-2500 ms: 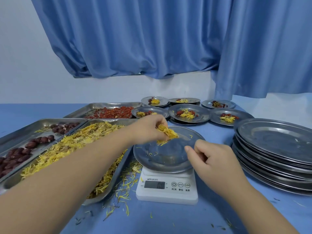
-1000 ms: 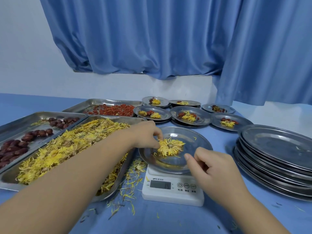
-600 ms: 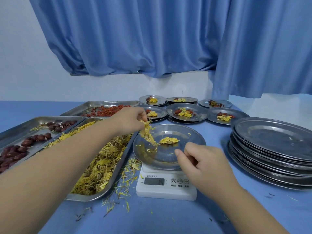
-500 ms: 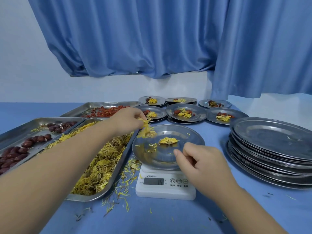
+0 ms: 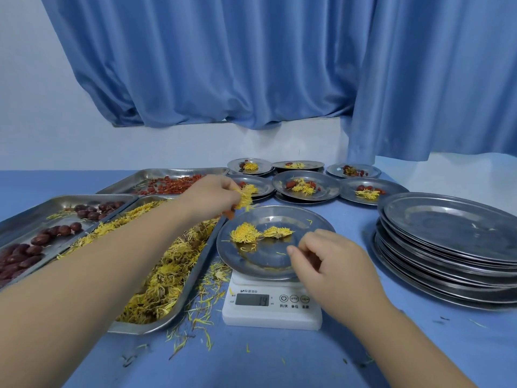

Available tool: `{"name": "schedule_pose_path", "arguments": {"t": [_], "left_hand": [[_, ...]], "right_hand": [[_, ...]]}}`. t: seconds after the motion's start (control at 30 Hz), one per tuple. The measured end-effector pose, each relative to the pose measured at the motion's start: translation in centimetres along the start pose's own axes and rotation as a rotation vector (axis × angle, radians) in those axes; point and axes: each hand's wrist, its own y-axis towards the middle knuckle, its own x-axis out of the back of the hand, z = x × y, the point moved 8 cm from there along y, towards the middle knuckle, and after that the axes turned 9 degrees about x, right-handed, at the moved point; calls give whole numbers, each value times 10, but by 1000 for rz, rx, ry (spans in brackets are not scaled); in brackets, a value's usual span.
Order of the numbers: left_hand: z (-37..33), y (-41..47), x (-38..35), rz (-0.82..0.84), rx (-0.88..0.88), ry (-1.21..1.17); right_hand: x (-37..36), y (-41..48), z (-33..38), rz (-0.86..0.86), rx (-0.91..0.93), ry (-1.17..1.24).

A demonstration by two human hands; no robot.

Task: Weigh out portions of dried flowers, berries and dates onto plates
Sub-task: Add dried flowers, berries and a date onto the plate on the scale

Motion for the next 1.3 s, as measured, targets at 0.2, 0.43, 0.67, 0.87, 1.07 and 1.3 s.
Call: {"name": "schedule_pose_path", "arguments": {"t": [0.2,0.43,0.67,0.87,1.07,1.3], "left_hand": [[53,8,56,-230,66,325],[96,1,77,-99,99,339],[125,-21,146,-186,77,86],[176,-28,232,-337,124,-148],[251,-2,234,-376,264,106],[304,41,189,-130,369,471]], "right_hand": [[-6,-1,13,5,63,-19],[-4,-4,32,-44,169,-42],[-21,10,89,-94,348,-114],[-64,39,133,-43,423,-102],[-95,41,140,5,412,-95],[-98,42,136,-17,406,-57]]}}
